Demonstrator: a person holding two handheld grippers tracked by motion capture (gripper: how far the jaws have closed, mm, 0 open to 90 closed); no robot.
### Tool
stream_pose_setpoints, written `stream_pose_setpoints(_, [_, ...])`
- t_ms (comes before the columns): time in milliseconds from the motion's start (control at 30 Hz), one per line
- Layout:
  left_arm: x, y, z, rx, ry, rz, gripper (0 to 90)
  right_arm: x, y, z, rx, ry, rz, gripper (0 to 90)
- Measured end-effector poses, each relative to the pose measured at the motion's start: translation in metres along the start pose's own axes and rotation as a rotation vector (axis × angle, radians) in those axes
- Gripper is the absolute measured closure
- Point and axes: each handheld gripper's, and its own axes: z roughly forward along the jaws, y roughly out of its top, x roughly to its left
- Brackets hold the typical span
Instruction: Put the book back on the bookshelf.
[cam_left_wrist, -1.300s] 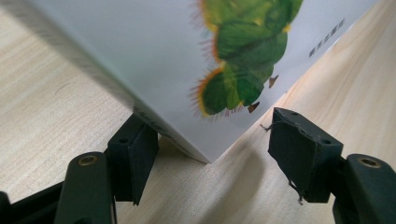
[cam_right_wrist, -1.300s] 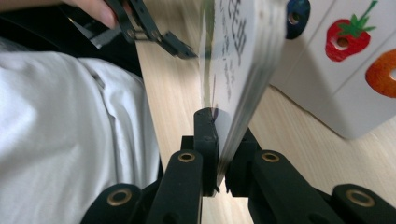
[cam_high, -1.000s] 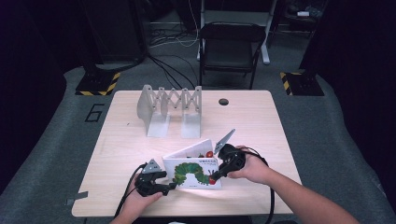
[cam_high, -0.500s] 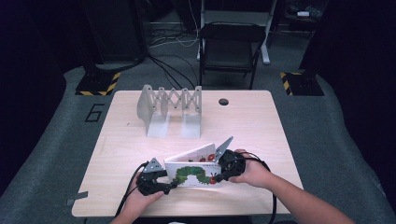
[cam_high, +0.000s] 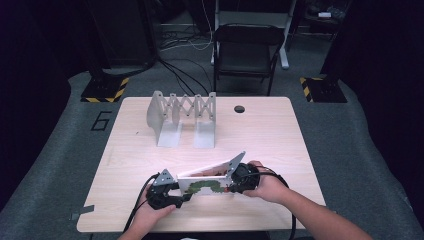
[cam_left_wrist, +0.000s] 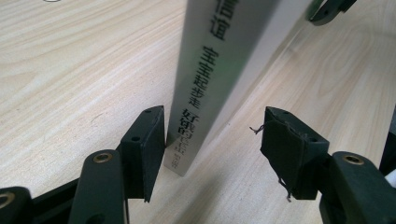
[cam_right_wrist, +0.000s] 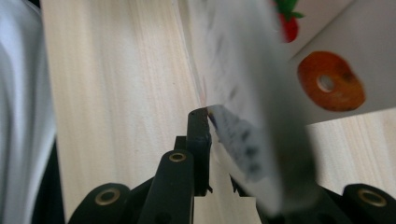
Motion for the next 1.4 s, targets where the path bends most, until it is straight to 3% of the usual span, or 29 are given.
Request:
stream_pose_setpoints(233, [0.0,0.001,0.0,0.009,0.007,0.005,39.7,-0.003,0.0,0.001,-0.012,-0.004,0.0,79.0])
stream_pose_setpoints(300, [0.0,0.002,-0.001,0.018,0.009,-0.007,39.7,-0.002,0.0,0.001,-0.006,-0.005,0.026,78.5])
stream_pose_setpoints(333, [-0.002,0.003,0.0,0.017,0.012,-0.024,39.8,-0.003,0.0,0.001,-0.01,-0.004,0.014,78.4])
stream_pose_setpoints(467, [0.0,0.013,-0.006,0.021,0.012,0.024,40.0,-0.003,0.0,0.001,-0.007,-0.01,0.015,78.1])
stream_pose_setpoints(600, [0.0,0.024,-0.016,-0.008,0.019,0.043,40.0,-0.001,0.0,0.001,-0.011,-0.014,0.028,78.1])
stream_pose_setpoints(800, [0.003,0.038,-0.025,-0.03,0.017,0.058,39.5,-0.003,0.001,0.001,-0.014,-0.021,0.006,77.9])
stream_pose_setpoints(1000, [0.001,0.046,-0.023,-0.008,-0.003,0.087,40.8,-0.003,0.002,0.002,-0.012,-0.024,0.008,77.9])
stream_pose_setpoints(1200, [-0.002,0.053,-0.012,-0.017,-0.062,0.105,41.1,-0.002,0.002,0.003,-0.012,-0.031,0.026,77.2])
stream_pose_setpoints(1267, [-0.004,0.054,-0.01,-0.011,-0.048,0.141,43.0,-0.003,0.002,0.003,-0.017,-0.038,0.021,76.4])
stream_pose_setpoints(1400, [-0.004,0.052,-0.009,-0.035,-0.024,0.151,49.1,-0.006,0.002,0.002,-0.038,-0.06,0.055,71.5])
